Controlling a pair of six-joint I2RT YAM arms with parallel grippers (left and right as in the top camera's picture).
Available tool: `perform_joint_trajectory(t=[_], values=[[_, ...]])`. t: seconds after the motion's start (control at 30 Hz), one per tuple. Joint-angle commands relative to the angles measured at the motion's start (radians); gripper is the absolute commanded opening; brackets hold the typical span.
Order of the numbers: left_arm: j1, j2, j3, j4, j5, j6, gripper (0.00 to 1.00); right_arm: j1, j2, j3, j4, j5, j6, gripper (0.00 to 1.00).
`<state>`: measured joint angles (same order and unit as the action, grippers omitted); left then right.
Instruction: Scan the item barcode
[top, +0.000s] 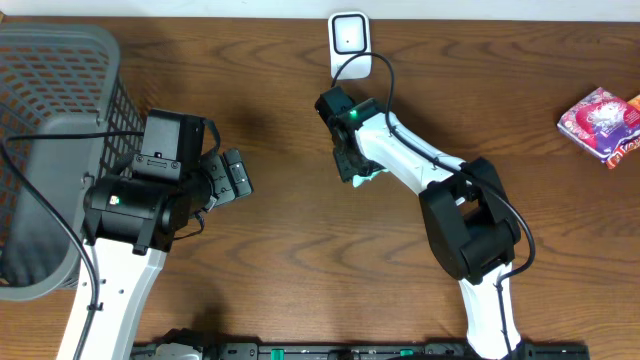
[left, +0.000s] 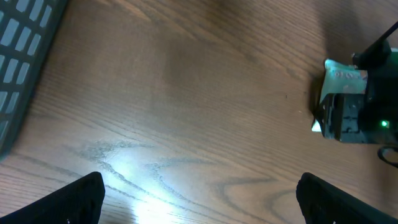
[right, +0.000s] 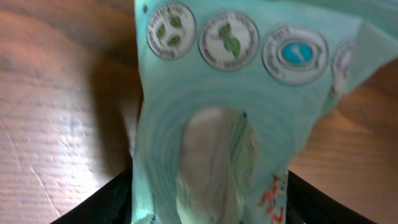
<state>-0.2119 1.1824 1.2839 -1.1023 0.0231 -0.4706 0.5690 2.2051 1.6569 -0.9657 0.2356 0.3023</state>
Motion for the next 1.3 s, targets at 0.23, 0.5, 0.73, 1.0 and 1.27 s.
perform_joint_trajectory(t=[0.23,0.5,0.73,1.0,1.27], values=[[0.004,0.002,-0.005,-0.005,-0.01,0.006,0.98,0.01,-0.108,0.201,-0.098,-0.011,-0.004,0.73],[0.004,0.002,-0.005,-0.005,-0.01,0.006,0.98,0.016,-0.051,0.183,-0.077,-0.101,-0.004,0.62],[0.004,0.002,-0.005,-0.005,-0.01,0.006,0.98,0.013,0.026,0.179,-0.098,-0.08,-0.004,0.61],[0.004,0.002,-0.005,-0.005,-0.01,0.006,0.98,-0.001,0.087,0.178,-0.14,-0.079,-0.004,0.63],[0.004,0.002,-0.005,-0.005,-0.01,0.006,0.98,-0.01,0.132,0.174,-0.167,-0.053,-0.004,0.67]])
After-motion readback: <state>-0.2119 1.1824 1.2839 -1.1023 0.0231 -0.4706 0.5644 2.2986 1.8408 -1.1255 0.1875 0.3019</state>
